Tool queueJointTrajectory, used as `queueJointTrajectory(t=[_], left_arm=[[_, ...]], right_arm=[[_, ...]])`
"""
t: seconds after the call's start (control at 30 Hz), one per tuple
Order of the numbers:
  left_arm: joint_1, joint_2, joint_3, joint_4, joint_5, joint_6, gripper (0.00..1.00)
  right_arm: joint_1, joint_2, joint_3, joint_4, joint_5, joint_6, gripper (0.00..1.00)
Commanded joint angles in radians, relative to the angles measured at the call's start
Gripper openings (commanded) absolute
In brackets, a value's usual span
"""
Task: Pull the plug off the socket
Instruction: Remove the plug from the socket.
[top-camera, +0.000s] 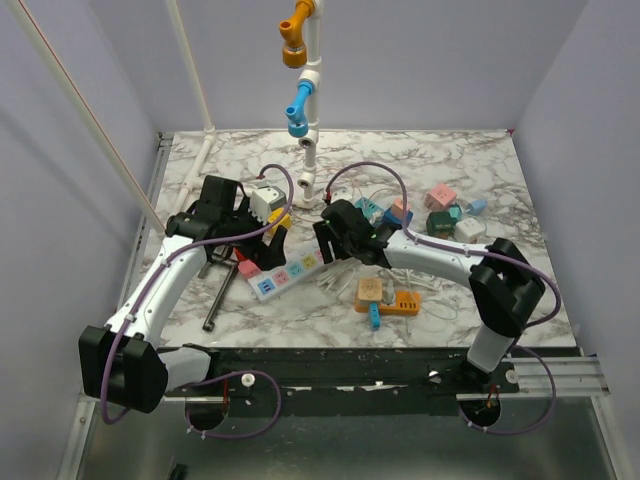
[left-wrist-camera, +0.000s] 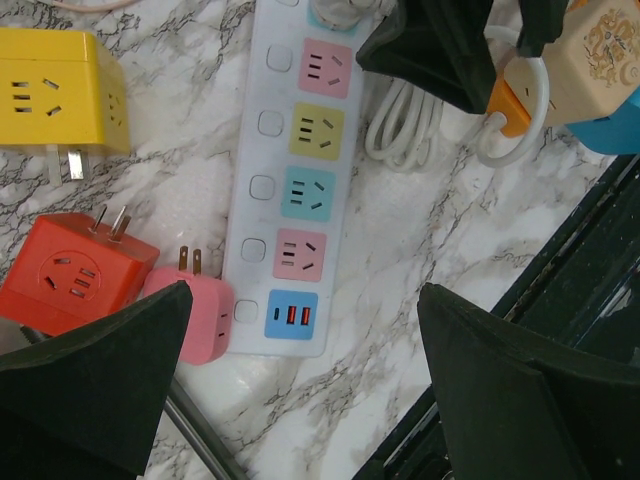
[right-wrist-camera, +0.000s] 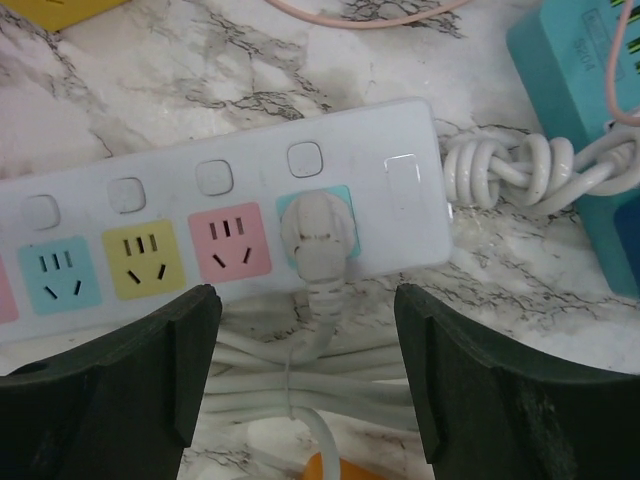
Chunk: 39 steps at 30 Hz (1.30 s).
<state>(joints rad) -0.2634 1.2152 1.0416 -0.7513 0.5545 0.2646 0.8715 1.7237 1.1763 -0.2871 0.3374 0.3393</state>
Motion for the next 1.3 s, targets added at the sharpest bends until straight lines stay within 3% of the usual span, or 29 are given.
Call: queueJointTrajectory(t=[0.0, 0.23, 0.4, 0.53, 0.87, 0.93, 1.0, 1.03, 1.27], left_arm=[[0.007, -0.02, 0.016, -0.013, 0.009, 0.0, 0.98], [0.015, -0.025, 0.012, -0.006, -0.002, 0.002, 0.98], [0.015, -0.023, 0.005, 0.015, 0.0, -0.002, 0.98], [0.015, -0.015, -0.005, 0.038, 0.019, -0.016, 0.99], [0.013, -0.015, -0.013, 0.052, 0.039, -0.015, 0.98], [0.013, -0.013, -0.011, 0.052, 0.041, -0.015, 0.98], [0.013, -0.01, -0.015, 0.057, 0.046, -0.019, 0.98], [0.012, -0.008, -0.018, 0.061, 0.049, -0.022, 0.98], [-0.013, 0.028, -0.041, 0.092, 0.081, -0.032, 0.98]], right_arm=[[0.006, 0.071, 0.048, 0.027, -0.053, -0.032, 0.75], [0.006, 0.107, 0.061, -0.004, -0.058, -0.036, 0.59], [0.006, 0.101, 0.026, -0.011, -0.077, -0.036, 0.54], [0.006, 0.12, 0.01, -0.011, -0.102, -0.035, 0.41], [0.006, 0.139, -0.016, -0.019, -0.105, -0.038, 0.46], [0.007, 0.128, -0.013, -0.015, -0.1, -0.039, 0.33], [0.006, 0.097, -0.022, 0.006, -0.098, -0.045, 0.07], [0.006, 0.081, -0.034, 0.025, -0.103, -0.052, 0.01], [0.006, -0.102, -0.175, 0.229, -0.154, -0.12, 0.01]])
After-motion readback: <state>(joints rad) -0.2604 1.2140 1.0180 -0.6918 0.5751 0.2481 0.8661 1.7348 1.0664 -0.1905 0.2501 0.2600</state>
